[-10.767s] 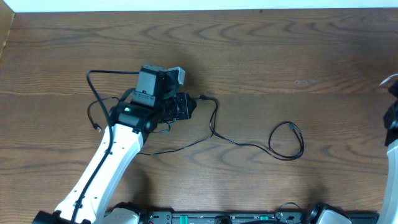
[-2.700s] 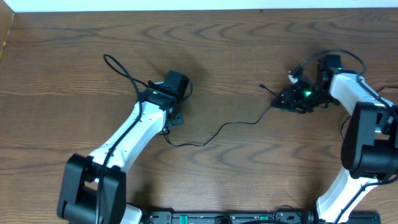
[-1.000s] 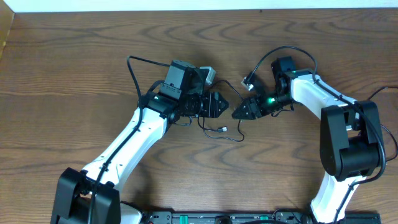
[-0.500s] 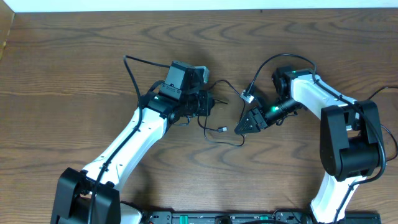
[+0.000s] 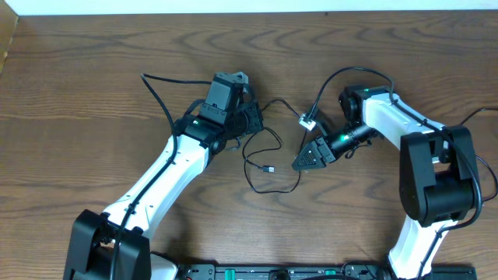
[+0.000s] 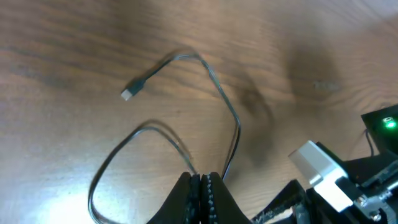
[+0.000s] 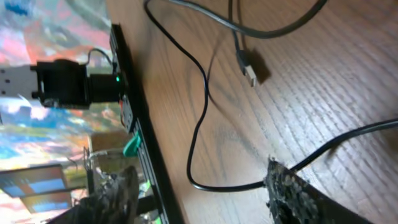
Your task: Untangle cables
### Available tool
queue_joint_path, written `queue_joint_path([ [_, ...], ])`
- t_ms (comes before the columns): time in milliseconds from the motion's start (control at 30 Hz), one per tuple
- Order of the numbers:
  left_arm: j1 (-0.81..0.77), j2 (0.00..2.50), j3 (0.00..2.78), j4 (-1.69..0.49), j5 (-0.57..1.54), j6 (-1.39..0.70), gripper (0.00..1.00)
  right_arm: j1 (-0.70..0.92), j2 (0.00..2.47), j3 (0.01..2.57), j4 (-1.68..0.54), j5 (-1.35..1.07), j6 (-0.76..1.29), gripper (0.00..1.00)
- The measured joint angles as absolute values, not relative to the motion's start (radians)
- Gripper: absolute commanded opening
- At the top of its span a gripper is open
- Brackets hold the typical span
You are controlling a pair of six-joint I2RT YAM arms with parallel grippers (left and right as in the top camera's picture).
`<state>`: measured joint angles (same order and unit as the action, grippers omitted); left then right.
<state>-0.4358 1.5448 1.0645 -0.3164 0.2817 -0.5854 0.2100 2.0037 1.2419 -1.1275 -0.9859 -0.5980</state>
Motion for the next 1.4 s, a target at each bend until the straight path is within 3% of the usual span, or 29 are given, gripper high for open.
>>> queue_joint_path([
  [500,-0.436,1.545,1.065,-0.525,0.188,-0.56,0.11,0.277,2.004,1.227,-1.164,-0.759,-0.067,0.65],
  [733,-0.436,1.545,1.065,-0.527,0.18,-0.553,0.11,0.325,2.004,1.172,-1.094,-0.749,0.041,0.46],
  [967,-0.436,1.545,1.065,-0.529,0.177,-0.55,0.11,0.382,2.003,1.075,-0.814,-0.802,0.214,0.01],
  [1200,-0.436,1.545,1.065,-0.534,0.177,-0.55,0.11,0.392,2.004,1.071,-0.579,-0.869,0.249,0.01],
  [1400,-0.436,1.545,1.065,-0.543,0.177,-0.55,0.11,0.356,2.0,1.111,-0.625,-0.873,0.176,0.01],
])
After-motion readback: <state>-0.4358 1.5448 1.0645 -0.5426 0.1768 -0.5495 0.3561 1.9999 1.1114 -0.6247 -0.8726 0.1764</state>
